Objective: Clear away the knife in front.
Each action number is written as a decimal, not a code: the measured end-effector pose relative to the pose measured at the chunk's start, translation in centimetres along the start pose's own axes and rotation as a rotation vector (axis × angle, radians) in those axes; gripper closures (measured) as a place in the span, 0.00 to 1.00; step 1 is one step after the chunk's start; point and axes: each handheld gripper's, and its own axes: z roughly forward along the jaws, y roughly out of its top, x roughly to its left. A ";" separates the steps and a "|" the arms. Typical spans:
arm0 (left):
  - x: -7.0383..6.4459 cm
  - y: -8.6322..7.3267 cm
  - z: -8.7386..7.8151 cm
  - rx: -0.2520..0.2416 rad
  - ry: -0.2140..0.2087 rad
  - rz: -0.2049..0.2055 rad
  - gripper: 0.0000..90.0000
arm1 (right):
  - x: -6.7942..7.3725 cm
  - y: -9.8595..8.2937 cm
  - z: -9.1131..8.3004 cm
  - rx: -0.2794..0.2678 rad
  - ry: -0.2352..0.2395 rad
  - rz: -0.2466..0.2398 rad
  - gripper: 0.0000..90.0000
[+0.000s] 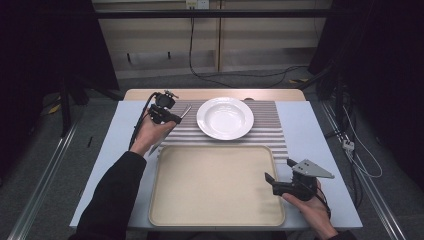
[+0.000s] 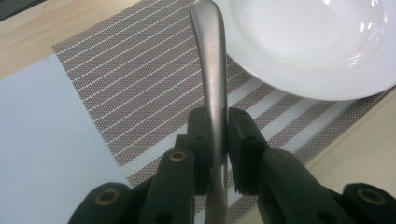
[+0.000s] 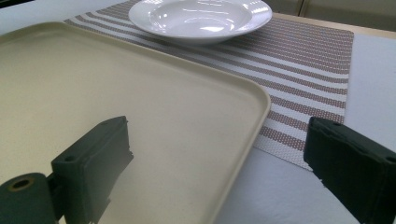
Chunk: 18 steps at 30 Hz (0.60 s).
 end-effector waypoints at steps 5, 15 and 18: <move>-0.6 -0.5 -0.4 -0.008 -0.018 0.001 0.89 | 0.0 0.0 -0.1 -0.001 0.001 -0.001 0.08; -2.3 -1.0 -1.5 0.012 -0.010 0.022 0.89 | 0.0 0.0 0.0 0.001 0.002 -0.003 0.08; -2.8 -1.3 -1.7 0.012 -0.014 0.021 0.89 | 0.0 0.0 0.1 0.002 0.002 -0.006 0.08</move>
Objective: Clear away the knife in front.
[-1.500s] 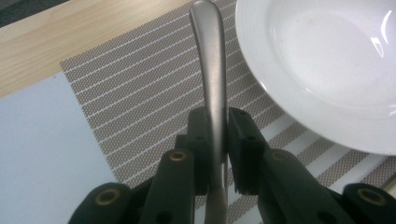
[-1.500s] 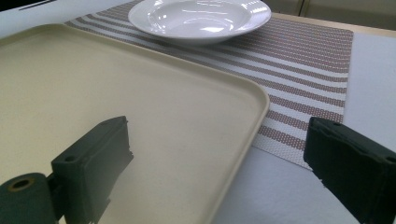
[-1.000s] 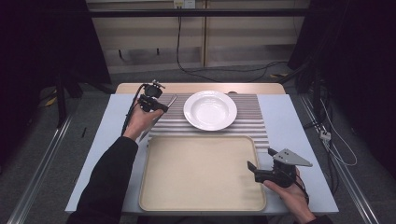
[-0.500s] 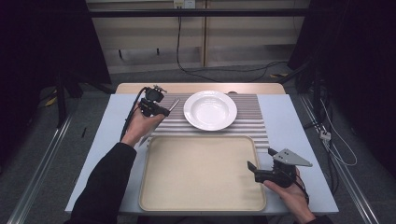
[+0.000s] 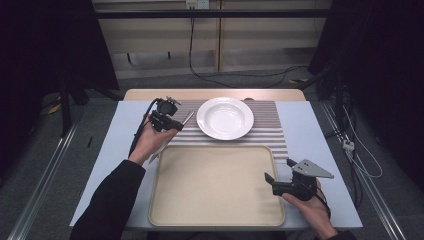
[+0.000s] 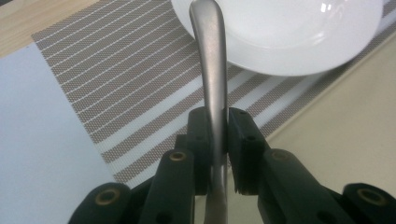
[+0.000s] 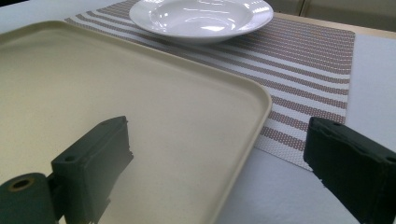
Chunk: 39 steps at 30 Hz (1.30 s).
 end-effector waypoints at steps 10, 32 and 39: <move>-1.5 -1.1 -1.3 -0.018 0.007 0.017 0.89 | 0.0 0.0 0.0 -0.001 0.002 0.000 0.08; -6.3 -3.6 -1.6 0.038 -0.056 0.052 0.89 | 0.0 0.0 0.0 0.004 0.001 0.001 0.08; -7.1 -4.6 -0.7 0.079 -0.058 0.036 0.89 | 0.1 0.0 0.1 0.005 0.002 0.000 0.08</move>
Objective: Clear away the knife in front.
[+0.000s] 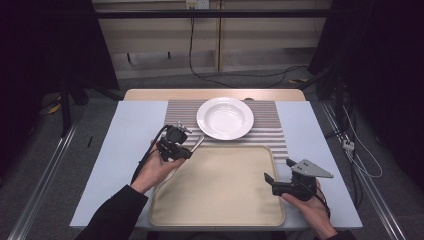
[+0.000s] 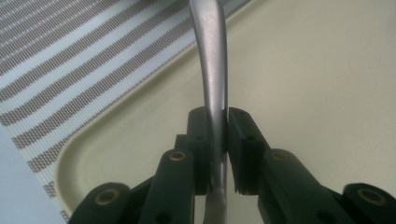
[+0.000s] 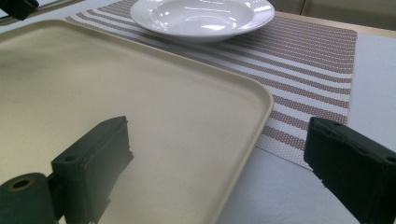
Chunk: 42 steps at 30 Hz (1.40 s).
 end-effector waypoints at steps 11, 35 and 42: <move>-0.6 -0.8 1.7 0.045 -0.016 0.008 0.88 | 0.2 0.0 0.0 0.004 0.001 -0.011 0.08; -1.1 -2.3 3.2 0.098 0.001 -0.003 0.88 | 0.0 0.0 0.0 0.005 -0.006 -0.009 0.08; -1.1 -3.1 3.0 0.077 -0.011 -0.008 0.88 | 0.0 0.0 0.0 0.006 -0.004 -0.010 0.08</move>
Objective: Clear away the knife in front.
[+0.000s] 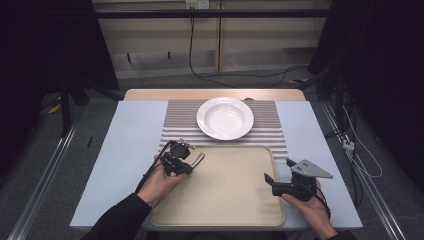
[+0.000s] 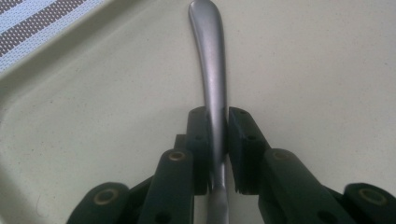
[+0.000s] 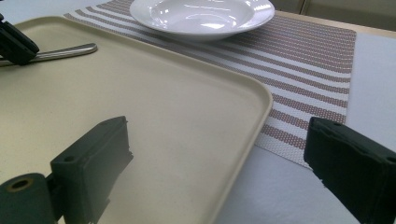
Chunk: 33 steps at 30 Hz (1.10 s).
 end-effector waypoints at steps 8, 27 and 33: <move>0.2 -0.2 0.0 -0.013 -0.005 0.026 0.85 | 0.0 0.0 -0.1 -0.001 0.000 -0.003 0.08; -0.3 0.0 -0.4 -0.201 -0.035 0.119 0.24 | 0.0 0.0 0.2 0.000 0.019 -0.002 0.08; -1.3 0.1 -0.5 -0.250 -0.102 0.178 0.34 | 0.0 0.0 0.2 0.000 0.021 0.000 0.08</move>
